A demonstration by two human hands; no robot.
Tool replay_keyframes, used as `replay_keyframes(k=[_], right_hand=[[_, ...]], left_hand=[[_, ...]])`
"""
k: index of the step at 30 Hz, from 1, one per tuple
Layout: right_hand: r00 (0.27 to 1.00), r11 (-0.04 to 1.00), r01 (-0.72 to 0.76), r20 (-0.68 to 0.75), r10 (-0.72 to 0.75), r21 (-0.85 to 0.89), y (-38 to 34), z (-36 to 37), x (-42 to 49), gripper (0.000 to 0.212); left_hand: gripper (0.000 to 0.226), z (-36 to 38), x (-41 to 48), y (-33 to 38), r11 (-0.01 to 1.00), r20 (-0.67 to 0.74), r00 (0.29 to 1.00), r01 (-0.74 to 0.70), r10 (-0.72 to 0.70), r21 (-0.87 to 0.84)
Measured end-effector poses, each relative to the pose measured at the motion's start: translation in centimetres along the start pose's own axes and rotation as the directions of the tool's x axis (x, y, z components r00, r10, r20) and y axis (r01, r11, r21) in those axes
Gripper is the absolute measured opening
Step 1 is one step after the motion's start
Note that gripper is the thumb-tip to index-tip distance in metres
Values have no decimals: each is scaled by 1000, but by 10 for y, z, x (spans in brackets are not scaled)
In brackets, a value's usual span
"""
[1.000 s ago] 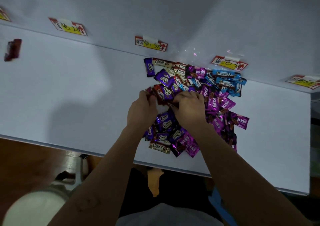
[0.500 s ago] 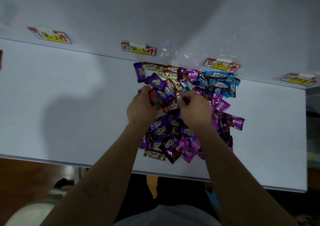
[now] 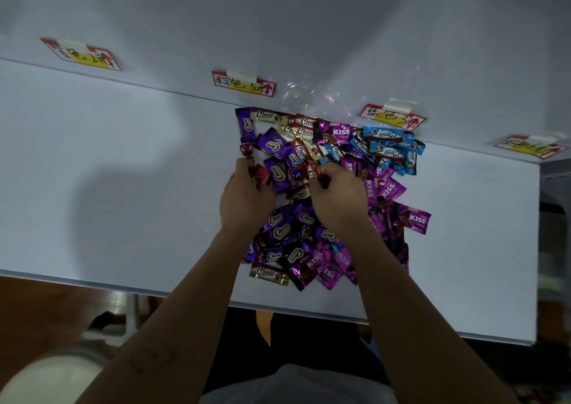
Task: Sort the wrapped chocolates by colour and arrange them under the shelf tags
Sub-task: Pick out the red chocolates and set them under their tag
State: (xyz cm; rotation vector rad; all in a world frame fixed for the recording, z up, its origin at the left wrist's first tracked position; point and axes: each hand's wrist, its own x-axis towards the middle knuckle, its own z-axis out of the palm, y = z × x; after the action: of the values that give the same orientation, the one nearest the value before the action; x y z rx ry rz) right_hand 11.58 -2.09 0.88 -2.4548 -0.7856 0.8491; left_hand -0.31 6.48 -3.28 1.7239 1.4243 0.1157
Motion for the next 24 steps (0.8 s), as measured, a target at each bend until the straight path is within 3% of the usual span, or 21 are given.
replay_keyframes(k=[6,10,14,17,21,24], right_hand=[[995,1000,5,97,-5,-4,6,-4,-9,15],[996,997,-39,86,33,67,15,-5,-13,11],[998,997,-39,54,35,73,17,-5,-17,15],[1000,1000,-9,24,9,4,17,-4,-19,15],[996,997,-65,-53,67,39,22,-7,-20,8],[994,996,-63,-89,68,61,22,-10,-17,10]], left_hand=[[47,4,5,1,973,16,1000,-7,3,231],[53,1,3,0,963,129,992,-46,12,265],[44,-1,-2,-3,945,150,989,-45,-4,324],[26,-2,-1,-1,970,136,990,8,-43,243],[23,-15,-4,4,993,194,975,105,-112,47],[21,-31,-11,6,985,187,979,106,-79,-138]])
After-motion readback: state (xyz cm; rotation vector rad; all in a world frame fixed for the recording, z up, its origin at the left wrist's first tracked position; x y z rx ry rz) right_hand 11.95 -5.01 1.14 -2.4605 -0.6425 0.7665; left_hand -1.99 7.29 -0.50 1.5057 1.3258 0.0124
